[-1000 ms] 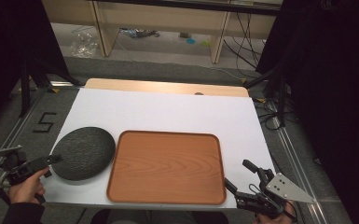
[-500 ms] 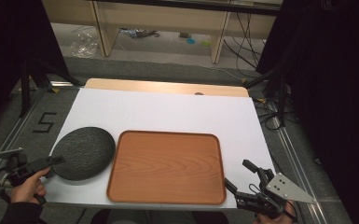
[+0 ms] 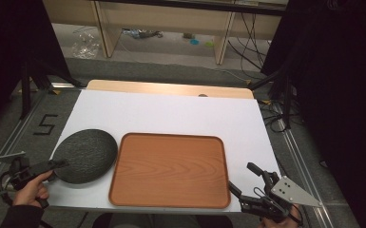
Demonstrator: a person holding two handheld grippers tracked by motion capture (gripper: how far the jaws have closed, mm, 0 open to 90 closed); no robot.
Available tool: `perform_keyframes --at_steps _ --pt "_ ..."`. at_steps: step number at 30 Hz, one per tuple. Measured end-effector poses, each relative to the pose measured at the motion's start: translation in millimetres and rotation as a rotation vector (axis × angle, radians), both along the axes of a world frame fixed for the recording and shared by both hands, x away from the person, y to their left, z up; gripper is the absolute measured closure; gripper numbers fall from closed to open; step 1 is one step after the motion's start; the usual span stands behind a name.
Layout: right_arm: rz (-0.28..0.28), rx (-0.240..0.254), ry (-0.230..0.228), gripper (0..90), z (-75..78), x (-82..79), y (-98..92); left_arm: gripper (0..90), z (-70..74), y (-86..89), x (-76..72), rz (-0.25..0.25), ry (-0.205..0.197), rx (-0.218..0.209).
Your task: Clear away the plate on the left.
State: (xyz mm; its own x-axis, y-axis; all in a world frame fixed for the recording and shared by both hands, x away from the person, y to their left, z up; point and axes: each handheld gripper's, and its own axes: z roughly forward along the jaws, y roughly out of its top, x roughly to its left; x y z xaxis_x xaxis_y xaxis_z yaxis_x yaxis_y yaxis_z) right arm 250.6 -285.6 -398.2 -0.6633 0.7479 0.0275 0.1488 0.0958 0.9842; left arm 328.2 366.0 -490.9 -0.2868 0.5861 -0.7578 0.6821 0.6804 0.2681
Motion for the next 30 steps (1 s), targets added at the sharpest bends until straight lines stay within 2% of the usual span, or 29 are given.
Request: perform_keyframes --at_steps 4,7,14,17,18,19,21,23,27,29,30 --pt "0.002 -0.008 0.002 15.8 0.2 0.1 -0.4 42.4 -5.9 1.1 0.8 0.000 0.004 -0.045" --pt "-0.005 -0.017 0.008 15.8 0.4 -0.4 -0.5 42.9 -6.1 0.5 1.1 -0.001 0.002 -0.038" --pt "0.003 -0.018 0.009 15.8 0.7 -0.2 0.3 50.1 -10.2 3.3 -0.7 0.025 0.000 -0.068" --pt "0.011 -0.026 0.018 15.8 1.1 -0.6 0.3 58.5 -12.6 4.1 -1.6 0.066 0.020 -0.073" --pt "0.008 -0.026 0.017 15.8 1.1 -0.4 0.2 62.2 -13.6 5.4 -2.6 0.052 0.023 -0.067" --pt "0.008 -0.004 0.002 15.8 0.3 0.4 1.3 67.0 -13.9 5.1 -2.4 0.061 0.037 -0.051" --pt "0.016 -0.010 -0.031 15.8 0.4 2.5 0.6 73.6 -13.8 4.5 -2.5 0.077 0.043 -0.036" --pt "0.015 -0.011 -0.029 15.8 0.1 2.6 0.7 74.1 -14.1 5.5 -2.9 0.070 0.037 -0.034" --pt "0.015 -0.010 -0.030 15.8 0.4 2.4 0.5 77.0 -13.6 7.5 -4.0 0.100 0.005 -0.073" --pt "0.017 0.000 -0.035 15.8 -0.2 3.0 0.9 79.4 -12.7 10.0 -6.4 0.113 -0.039 -0.115" --pt "0.008 -0.012 -0.014 15.8 0.9 1.3 -0.1 81.5 -12.9 11.6 -7.5 0.133 -0.080 -0.156"
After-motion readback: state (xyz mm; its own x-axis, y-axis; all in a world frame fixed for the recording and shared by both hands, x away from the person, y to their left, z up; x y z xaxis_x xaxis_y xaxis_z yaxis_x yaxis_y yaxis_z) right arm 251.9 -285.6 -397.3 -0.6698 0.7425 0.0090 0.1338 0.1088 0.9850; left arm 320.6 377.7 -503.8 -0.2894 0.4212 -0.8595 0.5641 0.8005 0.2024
